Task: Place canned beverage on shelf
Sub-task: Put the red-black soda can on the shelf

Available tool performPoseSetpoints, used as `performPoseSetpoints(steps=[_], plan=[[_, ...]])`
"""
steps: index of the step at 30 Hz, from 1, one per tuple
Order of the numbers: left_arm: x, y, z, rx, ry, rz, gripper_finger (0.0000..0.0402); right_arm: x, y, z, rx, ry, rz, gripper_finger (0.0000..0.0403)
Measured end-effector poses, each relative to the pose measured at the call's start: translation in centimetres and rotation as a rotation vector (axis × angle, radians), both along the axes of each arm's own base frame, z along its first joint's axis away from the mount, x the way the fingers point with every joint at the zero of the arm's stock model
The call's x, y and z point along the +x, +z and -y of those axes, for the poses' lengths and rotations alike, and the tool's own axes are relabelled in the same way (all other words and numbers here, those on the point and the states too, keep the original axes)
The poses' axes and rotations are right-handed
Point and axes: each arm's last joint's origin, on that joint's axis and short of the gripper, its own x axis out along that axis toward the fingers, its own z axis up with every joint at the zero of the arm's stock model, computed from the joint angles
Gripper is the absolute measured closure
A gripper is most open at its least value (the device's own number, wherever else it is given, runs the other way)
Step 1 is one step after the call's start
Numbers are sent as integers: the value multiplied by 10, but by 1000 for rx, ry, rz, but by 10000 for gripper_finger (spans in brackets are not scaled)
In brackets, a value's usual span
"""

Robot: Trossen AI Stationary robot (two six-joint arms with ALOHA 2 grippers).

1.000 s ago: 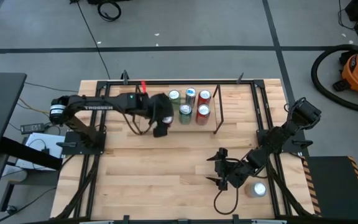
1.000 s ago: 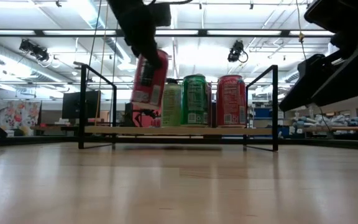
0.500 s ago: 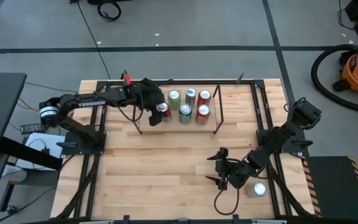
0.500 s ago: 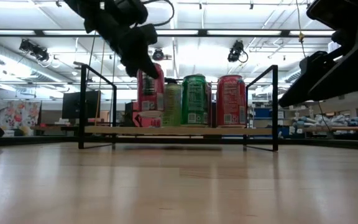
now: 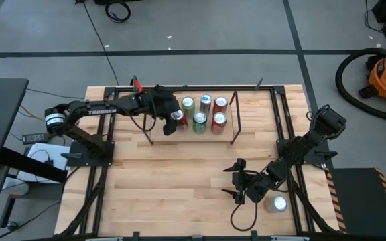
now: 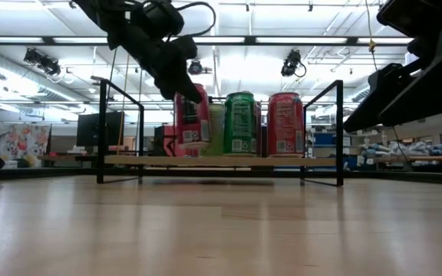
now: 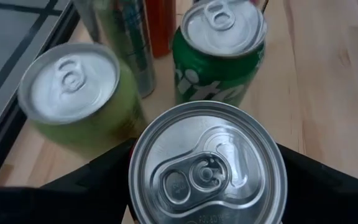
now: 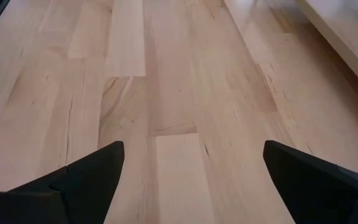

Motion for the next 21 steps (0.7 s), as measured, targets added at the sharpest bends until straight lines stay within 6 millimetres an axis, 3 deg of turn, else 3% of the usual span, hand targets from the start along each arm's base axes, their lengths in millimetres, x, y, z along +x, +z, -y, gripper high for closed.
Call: performPoseSetpoints(steps=[13,21], plan=[[16,-15,6,8,-41,-12,87,0,0,0,0,2,4,7],[16,-15,5,37,4,-27,56,1,1,0,1,3,7,7]])
